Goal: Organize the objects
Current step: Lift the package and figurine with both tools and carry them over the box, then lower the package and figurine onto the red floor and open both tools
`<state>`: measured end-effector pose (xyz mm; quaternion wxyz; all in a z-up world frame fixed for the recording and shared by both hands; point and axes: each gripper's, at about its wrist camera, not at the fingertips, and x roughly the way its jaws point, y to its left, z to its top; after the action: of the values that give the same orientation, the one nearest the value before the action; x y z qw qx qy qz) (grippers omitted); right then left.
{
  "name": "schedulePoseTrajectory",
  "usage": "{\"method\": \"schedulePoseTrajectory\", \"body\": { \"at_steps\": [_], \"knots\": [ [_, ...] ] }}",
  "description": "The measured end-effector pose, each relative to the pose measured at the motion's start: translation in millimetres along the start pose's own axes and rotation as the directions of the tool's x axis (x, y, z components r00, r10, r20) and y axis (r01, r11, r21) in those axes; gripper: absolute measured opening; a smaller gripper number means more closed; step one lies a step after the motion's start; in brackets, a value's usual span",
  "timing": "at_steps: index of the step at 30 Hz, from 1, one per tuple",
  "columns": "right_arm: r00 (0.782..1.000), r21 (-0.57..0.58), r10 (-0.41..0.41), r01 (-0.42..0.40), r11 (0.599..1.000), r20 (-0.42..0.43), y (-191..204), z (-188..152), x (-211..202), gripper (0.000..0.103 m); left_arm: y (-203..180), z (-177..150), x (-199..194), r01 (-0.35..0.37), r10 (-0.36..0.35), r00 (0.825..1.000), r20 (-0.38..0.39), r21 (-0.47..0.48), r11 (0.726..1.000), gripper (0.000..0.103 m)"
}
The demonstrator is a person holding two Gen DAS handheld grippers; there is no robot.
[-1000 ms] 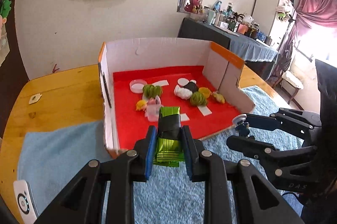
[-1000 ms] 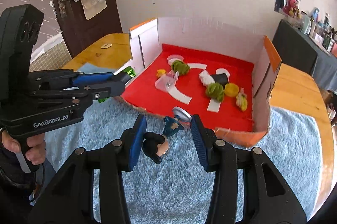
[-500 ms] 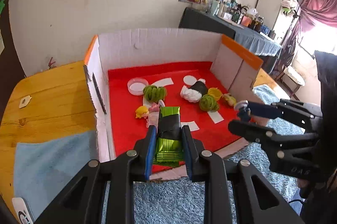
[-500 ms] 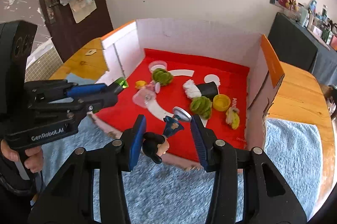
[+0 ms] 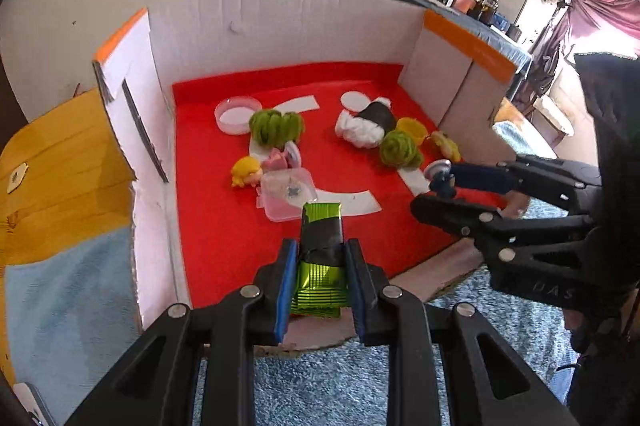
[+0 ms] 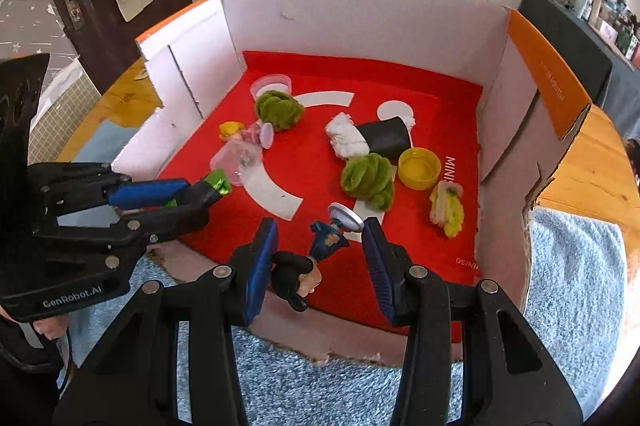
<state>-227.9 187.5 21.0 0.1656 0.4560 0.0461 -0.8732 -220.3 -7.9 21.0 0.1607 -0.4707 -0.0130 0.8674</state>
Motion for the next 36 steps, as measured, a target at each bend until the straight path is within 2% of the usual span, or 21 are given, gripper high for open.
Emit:
{"method": "schedulePoseTrajectory", "body": {
  "at_steps": [10,18,36],
  "knots": [
    [0.999,0.003,-0.051,0.051,0.999,-0.016,-6.0,3.3,12.8,0.042,9.5,6.6,13.4,-0.037,0.037,0.999,0.004,-0.039,0.999,0.025],
    [0.997,0.043,-0.071,0.071,0.997,-0.01,-15.9,5.8,23.0,0.042,8.9,10.0,18.4,-0.096,0.098,0.995,0.025,-0.053,0.994,0.025],
    [0.998,0.05,-0.069,0.069,0.996,-0.006,-17.3,6.5,23.9,0.043,12.2,12.0,20.7,-0.089,0.094,0.994,0.05,-0.09,0.992,0.026]
  ]
}}
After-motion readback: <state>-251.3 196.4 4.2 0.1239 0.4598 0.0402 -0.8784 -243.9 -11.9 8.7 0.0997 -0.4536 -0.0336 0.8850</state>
